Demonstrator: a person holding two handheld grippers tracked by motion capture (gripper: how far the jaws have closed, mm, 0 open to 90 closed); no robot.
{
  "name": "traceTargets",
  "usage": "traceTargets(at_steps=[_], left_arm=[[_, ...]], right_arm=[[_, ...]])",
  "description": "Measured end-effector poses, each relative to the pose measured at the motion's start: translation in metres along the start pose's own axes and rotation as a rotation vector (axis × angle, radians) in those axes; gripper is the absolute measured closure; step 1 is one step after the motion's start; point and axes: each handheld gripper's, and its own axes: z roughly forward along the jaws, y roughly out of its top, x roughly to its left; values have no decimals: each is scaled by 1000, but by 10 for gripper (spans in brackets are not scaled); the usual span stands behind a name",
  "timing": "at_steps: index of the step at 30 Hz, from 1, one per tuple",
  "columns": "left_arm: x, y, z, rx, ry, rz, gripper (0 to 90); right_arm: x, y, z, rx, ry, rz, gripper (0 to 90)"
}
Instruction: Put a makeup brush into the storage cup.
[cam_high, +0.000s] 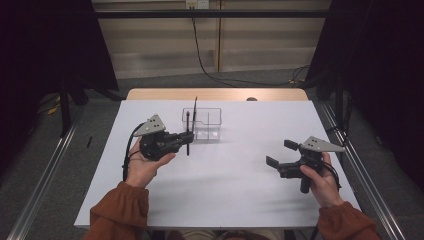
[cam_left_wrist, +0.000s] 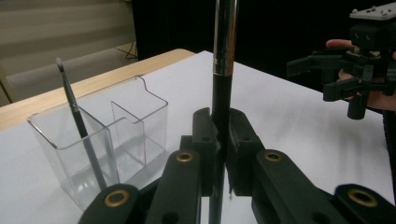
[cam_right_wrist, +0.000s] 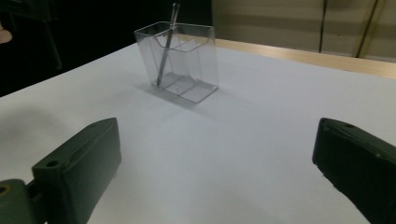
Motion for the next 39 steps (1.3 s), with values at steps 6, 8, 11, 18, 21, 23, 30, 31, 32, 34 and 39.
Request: traceTargets(at_steps=[6,8,11,18,21,23,30,31,32,34,39], left_arm=[[4,4,-4,-15,13,-1,839],[5,5,-4,-18,15,-5,839],[7,7,-4,-24,24,-5,839],[13,8,-1,-28,40,-16,839],[16,8,-1,-27,50,-19,839],[18,9,-1,-31,52,-24,840],[28,16,-1,-36,76,-33,839],[29,16,-1,-33,82,-31,840],[31,17,0,-37,87,-32,839],[34,19,1,-41,94,-37,840],[42,25,5,-44,114,-40,840]], right_arm=[[0,-7,-10,-30,-29,-8,0],[1,-9,-13,-36,-35,-9,0],[0,-13,-17,-40,-31,-15,0],[-1,-21,-21,-36,-40,-20,0],[-1,-22,-23,-46,-45,-14,0],[-2,-22,-26,-53,-50,-9,0],[-3,-25,-32,-64,-72,-10,0],[-4,-25,-32,-63,-74,-15,0],[-3,-25,-32,-61,-74,-24,0],[-3,-25,-31,-63,-60,-19,0],[-3,-25,-30,-60,-54,-21,0]])
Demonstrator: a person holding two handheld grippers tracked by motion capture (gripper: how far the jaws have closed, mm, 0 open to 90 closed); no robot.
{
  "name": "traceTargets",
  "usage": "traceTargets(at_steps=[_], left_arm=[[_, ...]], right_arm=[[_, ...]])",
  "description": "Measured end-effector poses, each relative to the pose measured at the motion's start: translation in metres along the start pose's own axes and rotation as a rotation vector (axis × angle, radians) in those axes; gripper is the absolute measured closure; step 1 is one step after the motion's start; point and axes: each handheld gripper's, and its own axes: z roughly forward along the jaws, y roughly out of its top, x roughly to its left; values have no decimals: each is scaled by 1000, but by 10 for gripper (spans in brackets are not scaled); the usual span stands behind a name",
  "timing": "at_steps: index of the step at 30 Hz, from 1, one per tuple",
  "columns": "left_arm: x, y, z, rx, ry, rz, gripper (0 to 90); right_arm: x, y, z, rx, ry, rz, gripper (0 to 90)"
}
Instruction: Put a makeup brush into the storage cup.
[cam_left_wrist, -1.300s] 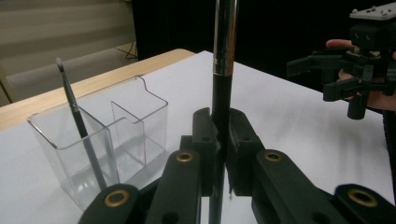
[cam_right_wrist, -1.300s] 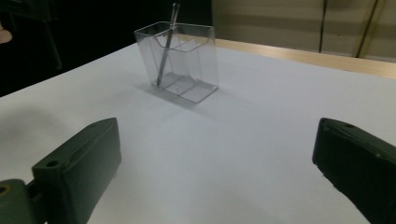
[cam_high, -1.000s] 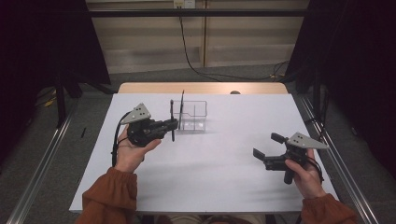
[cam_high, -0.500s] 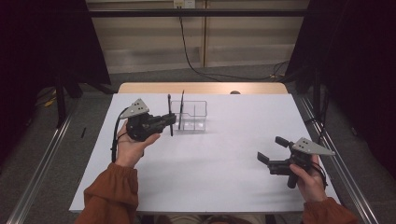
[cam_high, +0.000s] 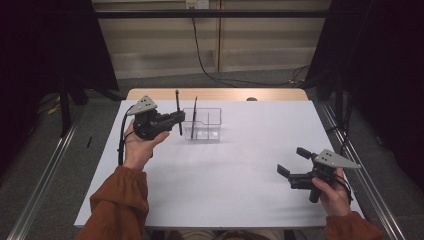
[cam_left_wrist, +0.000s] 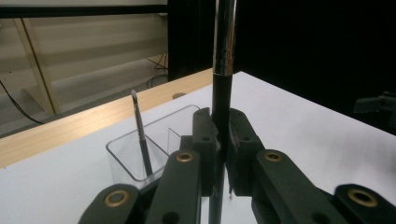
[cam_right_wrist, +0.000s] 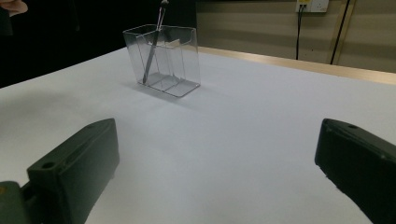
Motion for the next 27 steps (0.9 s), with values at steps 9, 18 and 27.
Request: traceTargets(at_steps=[9,18,27], left_arm=[[3,10,7,-28,28,5,840],[13,18,14,-49,56,-14,840],[16,24,24,-60,81,-9,840]], right_arm=[[0,0,1,5,-1,1,0],[0,-1,1,7,5,6,0],[-1,0,1,2,2,3,0]])
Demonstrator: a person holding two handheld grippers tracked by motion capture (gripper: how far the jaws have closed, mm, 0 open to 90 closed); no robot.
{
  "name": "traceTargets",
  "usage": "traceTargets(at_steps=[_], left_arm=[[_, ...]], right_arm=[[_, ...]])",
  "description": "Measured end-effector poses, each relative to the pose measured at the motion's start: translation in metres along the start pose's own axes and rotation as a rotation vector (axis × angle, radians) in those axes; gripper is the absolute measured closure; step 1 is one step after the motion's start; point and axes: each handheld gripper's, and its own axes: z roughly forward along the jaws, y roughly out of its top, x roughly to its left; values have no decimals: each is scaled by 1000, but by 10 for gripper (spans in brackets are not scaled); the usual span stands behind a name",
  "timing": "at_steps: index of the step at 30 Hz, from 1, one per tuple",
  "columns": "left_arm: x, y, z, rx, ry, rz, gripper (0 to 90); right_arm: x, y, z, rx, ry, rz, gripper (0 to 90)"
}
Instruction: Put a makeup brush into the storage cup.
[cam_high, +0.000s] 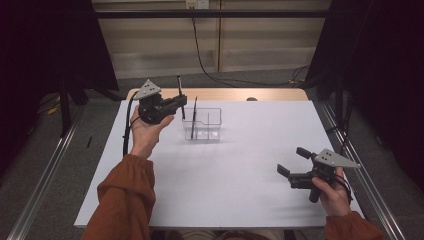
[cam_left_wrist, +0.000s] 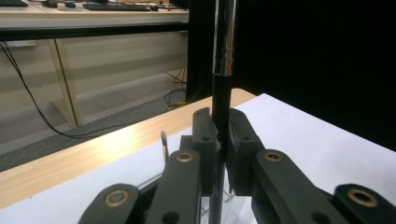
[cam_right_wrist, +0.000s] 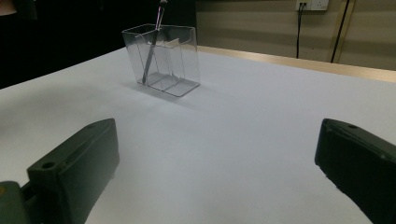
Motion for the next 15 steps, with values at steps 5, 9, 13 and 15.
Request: traceTargets(at_steps=[5,9,13,15], left_arm=[[4,3,7,4,15,-6,840],[7,4,12,10,31,5,840],[11,0,17,12,47,-7,840],[11,0,20,13,50,-2,840]], right_arm=[[0,0,1,7,8,-1,0],[0,0,1,7,8,-3,0],[1,-1,1,14,17,-3,0],[2,-1,2,16,22,1,0]])
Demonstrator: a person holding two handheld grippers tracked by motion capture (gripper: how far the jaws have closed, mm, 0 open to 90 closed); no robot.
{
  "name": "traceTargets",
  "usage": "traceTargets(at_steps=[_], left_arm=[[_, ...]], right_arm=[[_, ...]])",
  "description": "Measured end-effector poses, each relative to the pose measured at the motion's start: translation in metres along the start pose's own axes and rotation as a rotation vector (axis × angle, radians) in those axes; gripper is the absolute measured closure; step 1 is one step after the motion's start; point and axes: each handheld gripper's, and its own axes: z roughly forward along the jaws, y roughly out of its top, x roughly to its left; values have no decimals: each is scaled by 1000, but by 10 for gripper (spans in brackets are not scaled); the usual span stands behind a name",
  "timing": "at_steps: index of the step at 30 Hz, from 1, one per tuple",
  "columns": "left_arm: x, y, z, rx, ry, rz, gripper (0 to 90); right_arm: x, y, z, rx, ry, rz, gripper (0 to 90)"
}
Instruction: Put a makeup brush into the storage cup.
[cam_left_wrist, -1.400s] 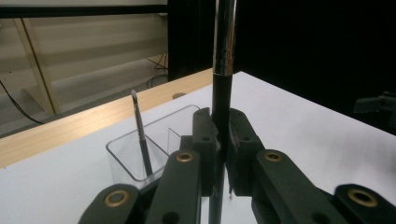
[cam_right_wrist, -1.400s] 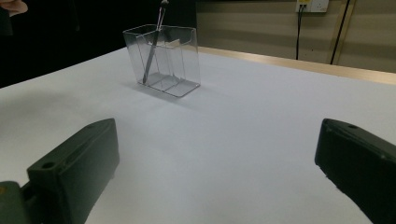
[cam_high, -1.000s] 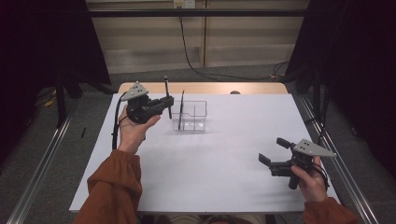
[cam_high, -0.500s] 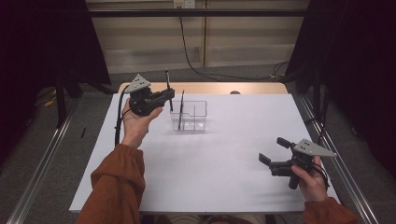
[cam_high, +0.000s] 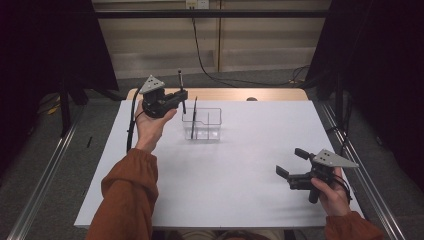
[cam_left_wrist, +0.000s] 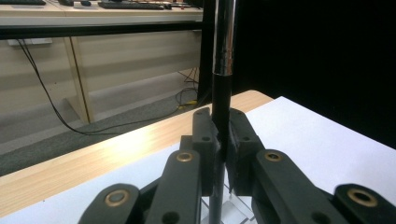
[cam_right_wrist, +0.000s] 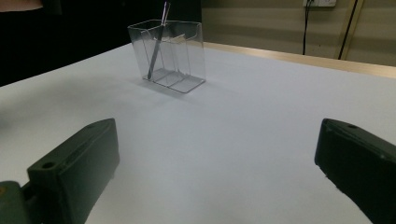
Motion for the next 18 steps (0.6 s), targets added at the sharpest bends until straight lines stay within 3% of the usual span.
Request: traceTargets(at_steps=[5,18], left_arm=[[2,-2,5,-4,4,3,840],[-1,-19,22,47,-13,0,840]], right_arm=[[0,0,0,0,2,2,0],[0,0,0,2,5,-5,0]])
